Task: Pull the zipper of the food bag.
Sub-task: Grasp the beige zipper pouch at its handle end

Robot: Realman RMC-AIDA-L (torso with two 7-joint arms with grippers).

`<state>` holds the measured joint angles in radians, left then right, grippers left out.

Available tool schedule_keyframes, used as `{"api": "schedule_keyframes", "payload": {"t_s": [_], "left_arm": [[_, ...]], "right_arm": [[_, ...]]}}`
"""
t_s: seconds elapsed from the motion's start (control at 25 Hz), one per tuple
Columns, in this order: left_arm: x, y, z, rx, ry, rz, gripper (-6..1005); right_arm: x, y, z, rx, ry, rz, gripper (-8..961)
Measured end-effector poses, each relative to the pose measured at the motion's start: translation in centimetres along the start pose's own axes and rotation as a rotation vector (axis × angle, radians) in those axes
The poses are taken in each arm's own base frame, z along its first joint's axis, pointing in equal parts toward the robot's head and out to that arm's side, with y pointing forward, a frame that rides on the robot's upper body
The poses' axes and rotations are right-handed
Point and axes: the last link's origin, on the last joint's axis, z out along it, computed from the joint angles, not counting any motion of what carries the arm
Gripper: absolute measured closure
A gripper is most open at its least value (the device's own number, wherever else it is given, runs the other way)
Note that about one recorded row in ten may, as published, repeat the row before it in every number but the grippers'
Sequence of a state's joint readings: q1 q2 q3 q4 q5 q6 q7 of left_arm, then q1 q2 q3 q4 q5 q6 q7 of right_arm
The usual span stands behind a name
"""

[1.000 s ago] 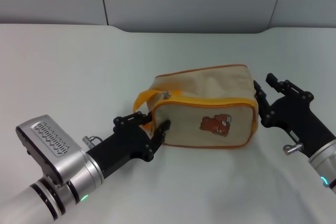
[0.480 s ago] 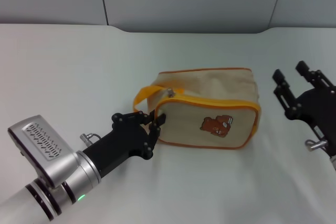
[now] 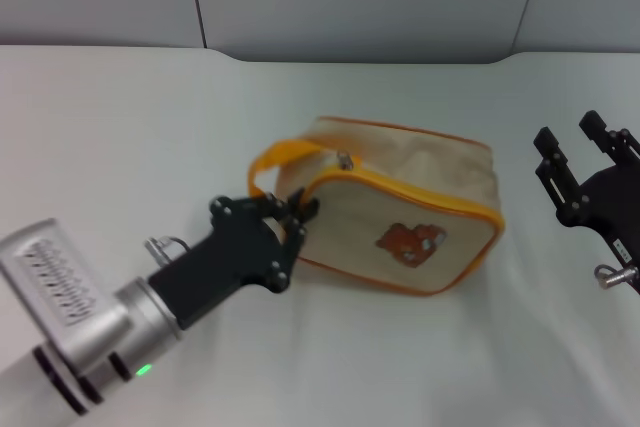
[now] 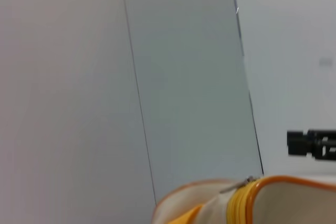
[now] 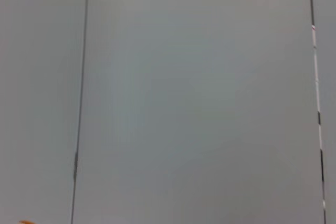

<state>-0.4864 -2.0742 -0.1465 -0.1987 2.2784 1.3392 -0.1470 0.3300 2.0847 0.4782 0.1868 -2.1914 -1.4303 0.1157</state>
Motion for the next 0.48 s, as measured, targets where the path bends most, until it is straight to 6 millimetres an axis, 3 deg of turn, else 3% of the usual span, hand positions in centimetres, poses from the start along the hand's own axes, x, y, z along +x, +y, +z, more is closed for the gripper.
{"api": "schedule_keyframes", "payload": {"t_s": [0.28, 0.48], "left_arm": [[1.4, -1.9, -0.4, -0.011, 0.074, 0.084, 927], [1.9, -2.4, 0.4, -0.033, 0.087, 0.119, 929]], "right_arm": [[-1.4, 0.2, 1.3, -0.042, -0.086, -0.141, 395], [-1.6, 2.8, 2.9, -0.17, -0.114, -0.291, 395]]}}
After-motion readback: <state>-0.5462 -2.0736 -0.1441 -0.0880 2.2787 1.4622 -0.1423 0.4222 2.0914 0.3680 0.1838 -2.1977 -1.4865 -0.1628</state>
